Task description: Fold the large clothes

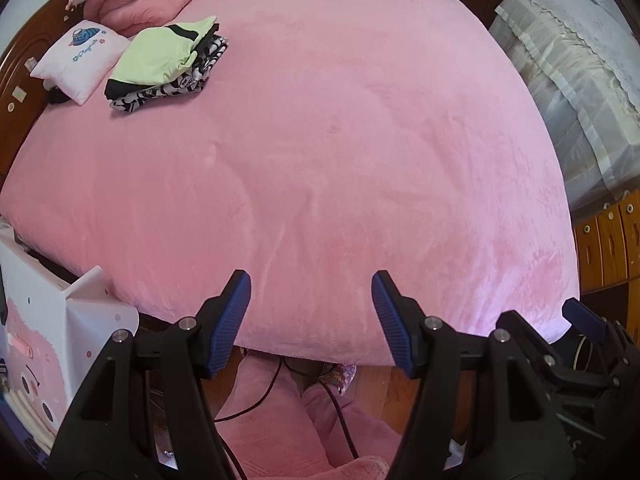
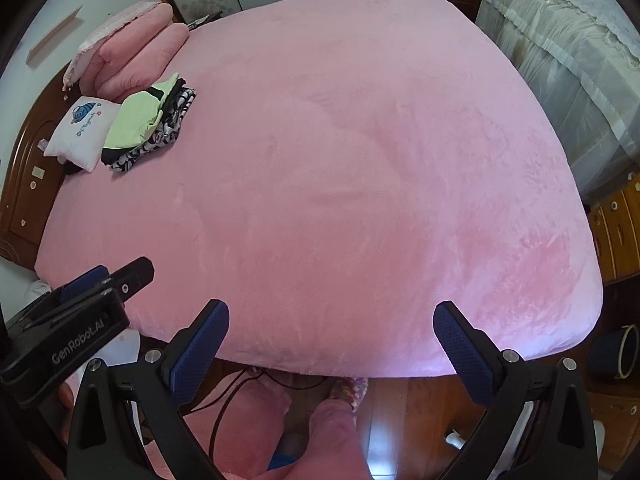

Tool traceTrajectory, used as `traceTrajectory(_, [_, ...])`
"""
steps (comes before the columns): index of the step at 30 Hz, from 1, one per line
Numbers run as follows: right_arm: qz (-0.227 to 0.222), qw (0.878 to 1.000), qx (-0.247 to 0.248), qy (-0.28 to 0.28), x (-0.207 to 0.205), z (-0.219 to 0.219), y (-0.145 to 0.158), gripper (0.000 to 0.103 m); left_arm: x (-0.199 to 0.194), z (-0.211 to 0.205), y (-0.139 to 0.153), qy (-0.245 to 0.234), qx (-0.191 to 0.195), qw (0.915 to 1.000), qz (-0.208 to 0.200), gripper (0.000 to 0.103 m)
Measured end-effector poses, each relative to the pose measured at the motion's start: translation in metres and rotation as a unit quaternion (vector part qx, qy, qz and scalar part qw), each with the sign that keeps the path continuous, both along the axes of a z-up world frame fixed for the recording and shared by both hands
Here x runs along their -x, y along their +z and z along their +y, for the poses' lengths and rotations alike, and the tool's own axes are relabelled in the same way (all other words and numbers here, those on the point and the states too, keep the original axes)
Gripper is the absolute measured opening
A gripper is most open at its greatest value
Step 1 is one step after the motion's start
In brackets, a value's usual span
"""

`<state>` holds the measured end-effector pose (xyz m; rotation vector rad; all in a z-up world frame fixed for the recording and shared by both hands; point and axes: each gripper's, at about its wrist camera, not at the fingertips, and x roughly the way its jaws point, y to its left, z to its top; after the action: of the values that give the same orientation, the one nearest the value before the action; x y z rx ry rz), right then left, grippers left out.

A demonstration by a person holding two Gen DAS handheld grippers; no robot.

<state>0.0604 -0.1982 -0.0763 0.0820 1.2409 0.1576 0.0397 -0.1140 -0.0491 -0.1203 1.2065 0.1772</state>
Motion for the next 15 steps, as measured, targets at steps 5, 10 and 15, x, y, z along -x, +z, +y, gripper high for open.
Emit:
traceTrajectory(5, [-0.008,1.0,0.003,0.01,0.008,0.006,0.003,0.103,0.014,-0.002,0.011,-0.004,-0.008,0.9994,-0.033,0.06])
traceTrajectory(10, [-0.021,0.999,0.02,0.025,0.019,0.015,0.01,0.103,0.024,0.001,0.014,0.009,0.0,0.9994,-0.034,0.08])
traceTrajectory(15, [-0.041,0.999,0.021,0.027,0.026,0.015,0.02,0.103,0.033,0.005,0.019,0.023,0.004,0.9988,-0.043,0.092])
